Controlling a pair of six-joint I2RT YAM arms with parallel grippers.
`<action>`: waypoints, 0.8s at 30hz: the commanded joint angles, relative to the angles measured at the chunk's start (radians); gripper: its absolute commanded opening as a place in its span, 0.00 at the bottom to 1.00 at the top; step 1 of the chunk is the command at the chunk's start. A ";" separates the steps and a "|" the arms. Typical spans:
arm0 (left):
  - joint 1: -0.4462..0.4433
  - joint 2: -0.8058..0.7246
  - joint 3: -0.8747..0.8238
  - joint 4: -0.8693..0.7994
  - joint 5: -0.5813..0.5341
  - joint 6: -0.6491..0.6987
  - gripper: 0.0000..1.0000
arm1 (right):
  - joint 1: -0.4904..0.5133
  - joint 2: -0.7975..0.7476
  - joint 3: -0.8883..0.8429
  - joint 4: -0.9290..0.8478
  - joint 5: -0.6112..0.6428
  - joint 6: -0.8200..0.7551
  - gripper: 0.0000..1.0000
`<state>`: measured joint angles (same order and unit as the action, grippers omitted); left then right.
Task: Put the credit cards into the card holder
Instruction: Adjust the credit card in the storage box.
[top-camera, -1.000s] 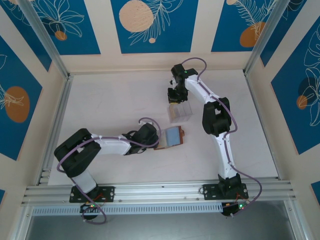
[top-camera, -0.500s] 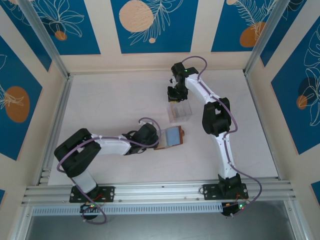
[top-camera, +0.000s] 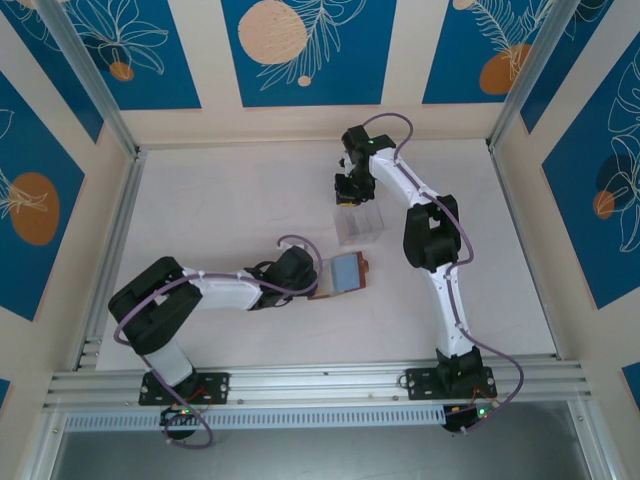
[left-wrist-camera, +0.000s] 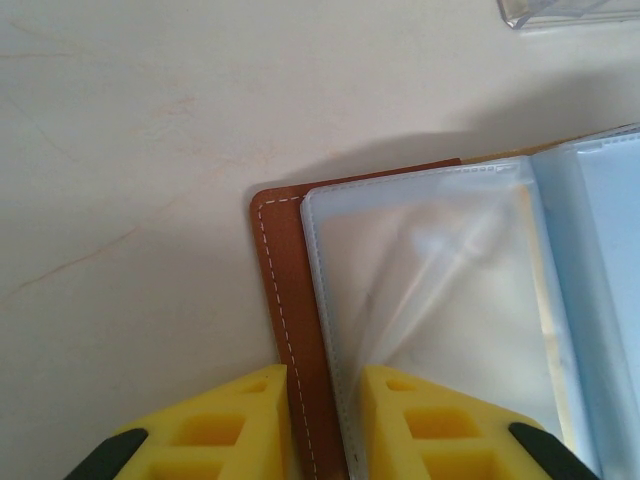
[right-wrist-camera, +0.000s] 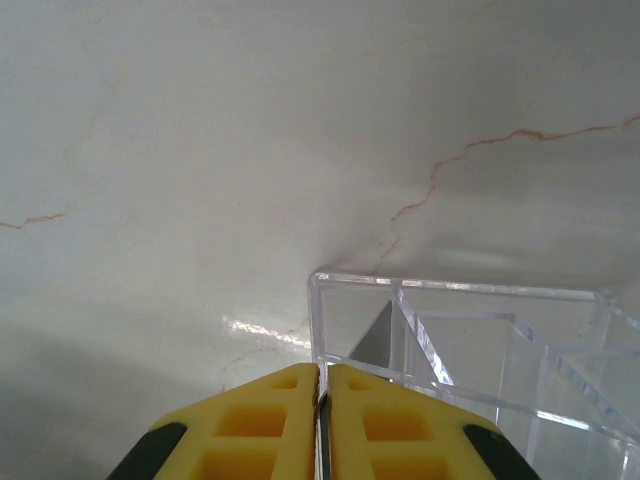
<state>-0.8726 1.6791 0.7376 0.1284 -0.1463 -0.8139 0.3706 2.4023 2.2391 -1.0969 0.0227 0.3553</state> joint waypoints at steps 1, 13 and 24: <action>-0.006 0.070 -0.038 -0.108 0.053 -0.006 0.23 | 0.002 0.019 0.033 -0.037 0.012 -0.002 0.13; -0.006 0.074 -0.032 -0.111 0.053 -0.005 0.23 | 0.008 -0.006 0.021 -0.047 0.033 -0.015 0.00; -0.006 0.081 -0.031 -0.109 0.056 -0.006 0.22 | -0.004 -0.101 -0.063 -0.026 0.052 -0.022 0.00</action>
<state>-0.8726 1.6836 0.7376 0.1337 -0.1467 -0.8135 0.3721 2.3638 2.1944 -1.1049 0.0582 0.3470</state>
